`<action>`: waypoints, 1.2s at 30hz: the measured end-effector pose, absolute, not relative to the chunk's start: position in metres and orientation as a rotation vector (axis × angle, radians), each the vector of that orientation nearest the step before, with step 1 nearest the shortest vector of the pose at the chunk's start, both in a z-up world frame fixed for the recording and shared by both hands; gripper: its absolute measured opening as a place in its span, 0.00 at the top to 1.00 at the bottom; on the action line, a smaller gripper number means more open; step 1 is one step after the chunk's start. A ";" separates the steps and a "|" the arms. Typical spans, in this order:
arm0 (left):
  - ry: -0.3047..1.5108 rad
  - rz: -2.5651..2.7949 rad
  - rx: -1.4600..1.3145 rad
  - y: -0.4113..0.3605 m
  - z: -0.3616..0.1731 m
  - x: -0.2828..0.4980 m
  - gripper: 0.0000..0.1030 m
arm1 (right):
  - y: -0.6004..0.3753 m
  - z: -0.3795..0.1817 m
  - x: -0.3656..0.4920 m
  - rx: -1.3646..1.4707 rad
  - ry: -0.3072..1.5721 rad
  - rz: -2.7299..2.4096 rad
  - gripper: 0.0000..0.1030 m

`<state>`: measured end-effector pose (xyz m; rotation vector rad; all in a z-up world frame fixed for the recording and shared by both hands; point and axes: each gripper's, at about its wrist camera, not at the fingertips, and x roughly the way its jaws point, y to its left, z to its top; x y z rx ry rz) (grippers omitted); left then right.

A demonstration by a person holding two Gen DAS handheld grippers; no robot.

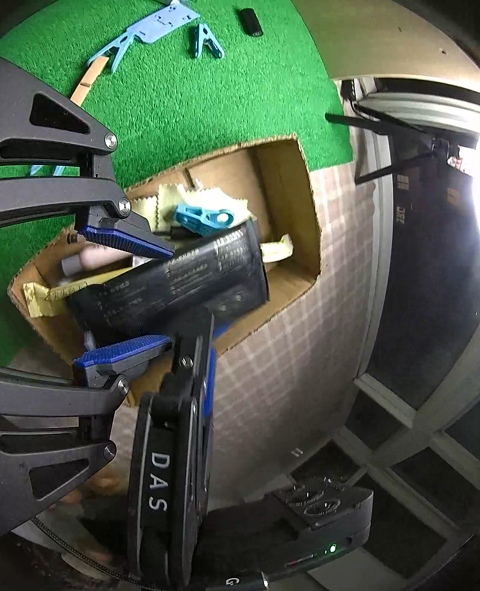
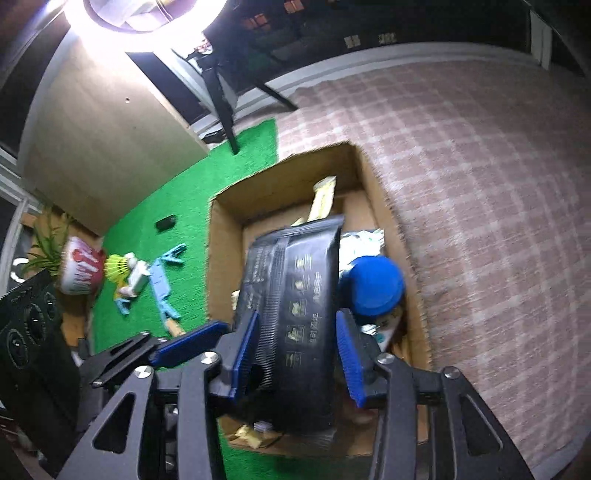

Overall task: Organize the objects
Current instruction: 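Carry the black pouch with both tools into the box and release it, then grasp a blue clothespin with the left tool while the right grasps the wooden clothespin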

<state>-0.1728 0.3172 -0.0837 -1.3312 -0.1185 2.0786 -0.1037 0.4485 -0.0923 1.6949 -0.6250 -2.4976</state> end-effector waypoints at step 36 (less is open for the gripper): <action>-0.332 2.450 -1.553 0.035 -0.107 -0.195 0.54 | 0.280 -0.094 -0.125 1.604 -0.235 -2.324 0.48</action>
